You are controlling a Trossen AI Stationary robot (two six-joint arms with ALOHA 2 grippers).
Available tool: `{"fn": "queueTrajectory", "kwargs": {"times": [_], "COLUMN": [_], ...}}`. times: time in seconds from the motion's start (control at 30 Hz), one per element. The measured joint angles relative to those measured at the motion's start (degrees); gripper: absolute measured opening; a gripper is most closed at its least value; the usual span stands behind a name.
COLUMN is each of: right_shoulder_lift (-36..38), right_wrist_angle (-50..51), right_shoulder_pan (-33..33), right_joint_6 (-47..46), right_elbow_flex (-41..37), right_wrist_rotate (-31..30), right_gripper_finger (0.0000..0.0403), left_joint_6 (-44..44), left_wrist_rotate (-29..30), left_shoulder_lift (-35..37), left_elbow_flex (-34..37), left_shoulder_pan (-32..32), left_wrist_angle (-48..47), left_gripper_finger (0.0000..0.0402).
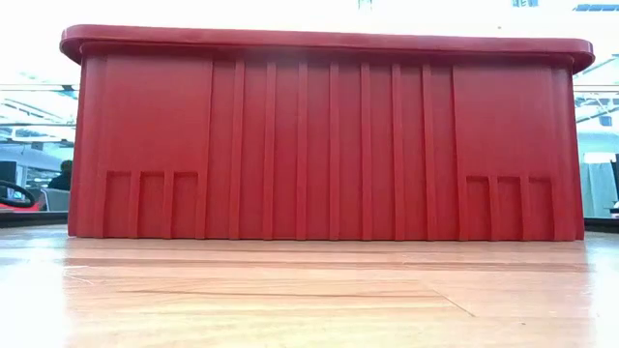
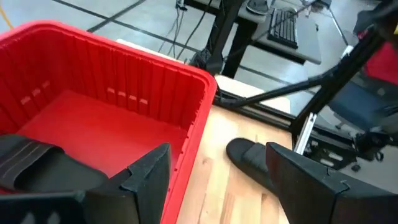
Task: Pick and place slides into bin
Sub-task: Put the black slide into the red bin
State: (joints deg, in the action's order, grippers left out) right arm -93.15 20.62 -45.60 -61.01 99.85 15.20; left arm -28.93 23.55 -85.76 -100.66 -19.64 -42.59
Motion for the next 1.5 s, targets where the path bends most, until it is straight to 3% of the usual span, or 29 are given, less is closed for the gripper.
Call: {"fn": "queueTrajectory", "kwargs": {"times": [0.13, 0.23, 0.47, 0.6, 0.93, 1.17, 1.5], "right_shoulder_lift": [-4.6, -7.5, -12.6, -13.0, -13.0, -12.5, -8.9], "right_wrist_angle": [12.3, 22.7, 39.2, 37.5, 35.7, 40.0, 33.6], "right_shoulder_pan": [0.1, 0.4, 1.5, 1.4, 1.3, 1.8, 2.5], "right_joint_6": [-6.1, -7.3, -11.6, -17.0, -24.4, -27.6, -30.0], "right_elbow_flex": [0.0, -1.1, -7.2, -12.8, -22.7, -23.1, -22.5], "right_wrist_rotate": [5.8, 5.5, -6.7, -9.9, -6.1, -6.2, -6.3], "right_gripper_finger": [0.013, 0.013, 0.013, 0.013, 0.013, 0.013, 0.013], "left_joint_6": [0.0, 0.1, 1.9, 2.9, 3.8, 4.2, 4.9], "left_wrist_rotate": [-2.3, -2.8, -2.9, -3.0, -3.1, -3.1, -2.6], "left_shoulder_lift": [0.0, 0.0, 0.0, 0.0, 0.0, 0.0, 0.0], "left_elbow_flex": [0.0, 0.0, 0.0, 0.0, 0.0, 0.0, 0.0], "left_shoulder_pan": [0.0, 0.0, 0.0, 0.0, 0.0, 0.0, 0.2], "left_wrist_angle": [-2.6, -5.0, -7.5, -7.5, -7.4, -7.4, -7.3], "left_gripper_finger": [0.0255, 0.0255, 0.0255, 0.0255, 0.0255, 0.0255, 0.0255]}}
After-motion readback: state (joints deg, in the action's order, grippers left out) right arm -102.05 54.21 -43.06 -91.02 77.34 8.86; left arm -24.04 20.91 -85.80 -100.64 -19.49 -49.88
